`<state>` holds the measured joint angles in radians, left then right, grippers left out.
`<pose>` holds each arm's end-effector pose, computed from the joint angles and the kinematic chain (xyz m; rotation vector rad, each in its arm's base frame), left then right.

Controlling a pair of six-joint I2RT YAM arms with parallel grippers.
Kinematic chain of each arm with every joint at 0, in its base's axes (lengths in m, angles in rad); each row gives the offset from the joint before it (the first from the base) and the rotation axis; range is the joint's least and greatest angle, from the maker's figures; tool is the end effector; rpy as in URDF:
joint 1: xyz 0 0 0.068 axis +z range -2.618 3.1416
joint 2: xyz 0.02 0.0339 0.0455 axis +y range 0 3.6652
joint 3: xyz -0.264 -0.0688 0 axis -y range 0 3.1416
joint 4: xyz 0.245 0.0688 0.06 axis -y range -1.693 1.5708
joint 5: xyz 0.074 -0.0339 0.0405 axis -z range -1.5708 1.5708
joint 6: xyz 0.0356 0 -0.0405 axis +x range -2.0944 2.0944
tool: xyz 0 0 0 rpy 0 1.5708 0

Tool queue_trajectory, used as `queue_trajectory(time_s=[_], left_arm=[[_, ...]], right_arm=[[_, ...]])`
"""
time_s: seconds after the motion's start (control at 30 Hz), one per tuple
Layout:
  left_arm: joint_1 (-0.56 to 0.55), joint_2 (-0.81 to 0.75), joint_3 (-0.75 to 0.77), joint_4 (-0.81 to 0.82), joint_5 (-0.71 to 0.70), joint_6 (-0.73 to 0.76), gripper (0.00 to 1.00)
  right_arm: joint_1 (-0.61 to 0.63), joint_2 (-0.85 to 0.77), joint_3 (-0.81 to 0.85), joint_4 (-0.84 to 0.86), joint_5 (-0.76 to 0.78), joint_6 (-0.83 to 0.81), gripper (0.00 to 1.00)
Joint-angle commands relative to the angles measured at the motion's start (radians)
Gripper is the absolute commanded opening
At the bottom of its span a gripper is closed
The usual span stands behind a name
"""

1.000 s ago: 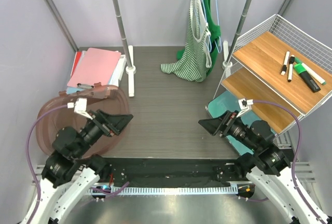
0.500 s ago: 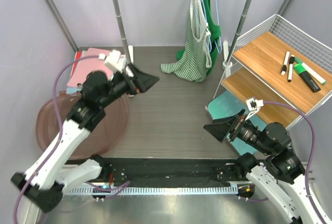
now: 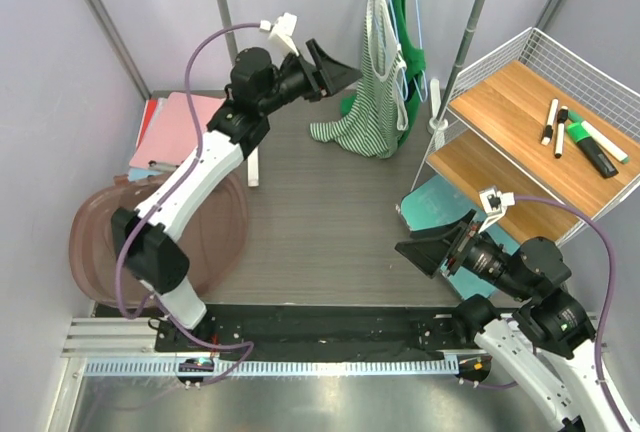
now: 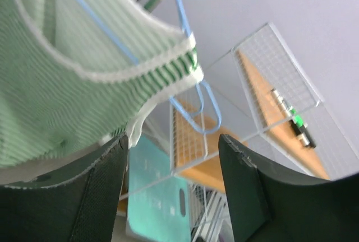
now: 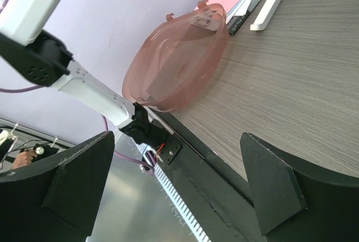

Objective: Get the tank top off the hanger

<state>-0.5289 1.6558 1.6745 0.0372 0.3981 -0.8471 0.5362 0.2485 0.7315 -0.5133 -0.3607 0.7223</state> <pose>0.3323 -0.2102 0.4471 0.0864 1.6899 -1.3692 0.0456 0.0417 0.3421 -0.1435 1.7450 1.2386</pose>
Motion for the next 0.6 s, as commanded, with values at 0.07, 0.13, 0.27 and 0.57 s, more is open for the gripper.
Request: queue_trajectory(time_s=[0.07,0.13,0.27,0.57], left_arm=[[0.006,0.179,0.273,0.246,0.093,-0.136,0.62],[0.006,0.263,0.373,0.263,0.097,-0.183,0.62],[0.004,0.380,0.508,0.302,0.099,-0.257,0.61],[-0.017,0.510,0.653,0.345,0.051,-0.296,0.60]], right_arm=[[0.002,0.002,0.081,-0.016,0.009,0.023,1.00],[0.002,-0.003,0.094,-0.024,0.016,0.026,1.00],[0.002,-0.026,0.101,-0.030,0.028,0.037,1.00],[0.002,-0.049,0.103,-0.033,0.042,0.057,1.00]])
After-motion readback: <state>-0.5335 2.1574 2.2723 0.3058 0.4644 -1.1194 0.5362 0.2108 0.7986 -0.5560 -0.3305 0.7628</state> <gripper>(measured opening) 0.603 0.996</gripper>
